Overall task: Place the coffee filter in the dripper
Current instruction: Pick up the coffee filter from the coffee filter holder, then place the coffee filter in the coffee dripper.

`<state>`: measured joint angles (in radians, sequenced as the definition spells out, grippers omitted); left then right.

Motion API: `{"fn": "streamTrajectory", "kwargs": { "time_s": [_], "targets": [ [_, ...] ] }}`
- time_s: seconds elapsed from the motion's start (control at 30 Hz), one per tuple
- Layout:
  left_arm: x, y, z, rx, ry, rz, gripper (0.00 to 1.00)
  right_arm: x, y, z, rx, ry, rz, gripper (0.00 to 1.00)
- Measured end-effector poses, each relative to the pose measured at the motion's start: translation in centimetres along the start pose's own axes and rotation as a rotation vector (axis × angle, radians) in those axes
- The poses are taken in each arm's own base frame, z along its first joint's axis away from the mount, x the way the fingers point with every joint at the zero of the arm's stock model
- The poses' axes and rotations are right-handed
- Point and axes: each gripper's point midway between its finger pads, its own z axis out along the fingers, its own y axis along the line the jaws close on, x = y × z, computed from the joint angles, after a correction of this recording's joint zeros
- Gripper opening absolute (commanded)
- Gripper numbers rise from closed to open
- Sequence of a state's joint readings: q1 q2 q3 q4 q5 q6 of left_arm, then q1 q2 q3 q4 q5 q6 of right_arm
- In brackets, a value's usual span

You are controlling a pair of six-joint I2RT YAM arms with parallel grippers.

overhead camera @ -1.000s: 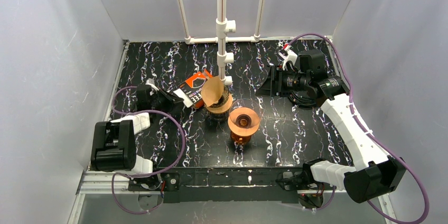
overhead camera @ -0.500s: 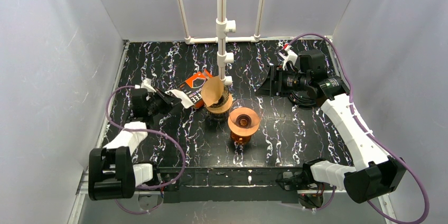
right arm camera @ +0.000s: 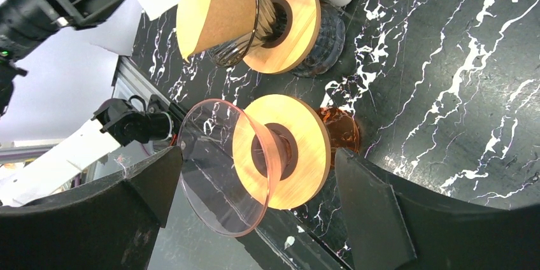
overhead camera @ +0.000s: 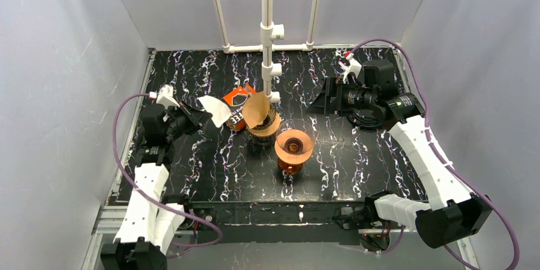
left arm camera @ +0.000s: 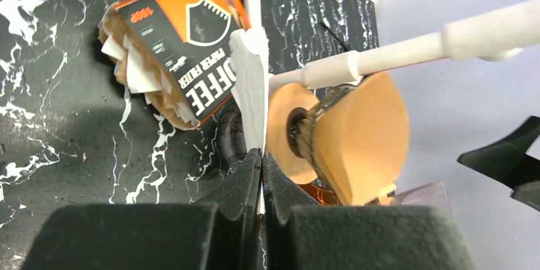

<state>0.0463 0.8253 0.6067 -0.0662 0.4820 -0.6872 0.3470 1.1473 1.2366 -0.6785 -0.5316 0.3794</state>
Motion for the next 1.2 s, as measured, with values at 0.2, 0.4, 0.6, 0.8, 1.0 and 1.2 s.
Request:
{"fn": "streamTrajectory", "kwargs": {
  "time_s": [0.2, 0.4, 0.6, 0.8, 1.0, 1.2],
  "targets": [
    [-1.8, -3.7, -2.8, 0.059, -0.033, 0.064, 0.00, -0.4, 0.3, -0.4, -0.001, -0.017, -0.011, 0.98],
    [-2.9, -7.0, -4.4, 0.135, -0.026, 0.102, 0.00, -0.4, 0.4, -0.4, -0.002, -0.019, -0.013, 0.98],
    [-3.9, -11.4, -6.5, 0.267, -0.018, 0.155, 0.00, -1.0, 0.9, -0.8, -0.013, -0.033, -0.036, 0.98],
    [-3.0, -15.7, -8.1, 0.436, 0.038, 0.182, 0.00, -1.4, 1.8, -1.3, -0.043, -0.046, -0.062, 0.98],
    [1.1, -21.3, -9.4, 0.652, 0.206, 0.275, 0.00, -1.6, 2.9, -1.8, -0.086, -0.063, -0.084, 0.98],
    [4.8, -24.1, -9.6, 0.785, 0.344, 0.443, 0.00, -2.3, 3.9, -2.8, -0.099, -0.105, -0.114, 0.99]
  ]
}}
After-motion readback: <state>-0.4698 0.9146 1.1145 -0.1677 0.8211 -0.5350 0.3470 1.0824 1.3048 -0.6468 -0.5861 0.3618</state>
